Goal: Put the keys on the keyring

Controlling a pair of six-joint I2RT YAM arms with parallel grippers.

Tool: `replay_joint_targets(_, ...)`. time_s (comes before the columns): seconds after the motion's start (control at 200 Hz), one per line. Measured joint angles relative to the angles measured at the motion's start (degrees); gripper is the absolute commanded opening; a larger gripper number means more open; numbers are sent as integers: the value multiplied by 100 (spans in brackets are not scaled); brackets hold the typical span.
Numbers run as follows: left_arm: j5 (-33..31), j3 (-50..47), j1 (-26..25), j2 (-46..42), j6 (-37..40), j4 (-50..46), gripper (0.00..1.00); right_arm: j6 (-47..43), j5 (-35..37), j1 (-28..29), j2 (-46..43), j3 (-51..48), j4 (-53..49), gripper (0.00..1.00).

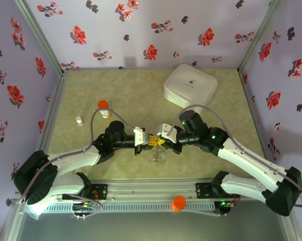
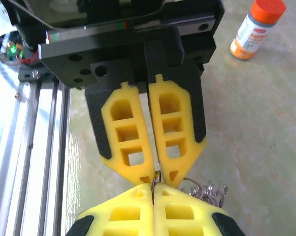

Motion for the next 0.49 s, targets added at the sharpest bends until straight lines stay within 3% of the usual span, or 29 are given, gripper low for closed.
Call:
replay_joint_targets(0.08, 9, 11, -2, 0, 50, -122, 0, -90, 114, 28, 44, 39, -94, 0)
replay_joint_targets(0.185, 13, 26, -11, -11, 55, -166, 0, -153, 179, 46, 22, 26, -74, 20)
replay_joint_targets(0.495, -57, -223, -9, -44, -116, 531, 0, 564, -205, -426, -914, -852, 839, 27)
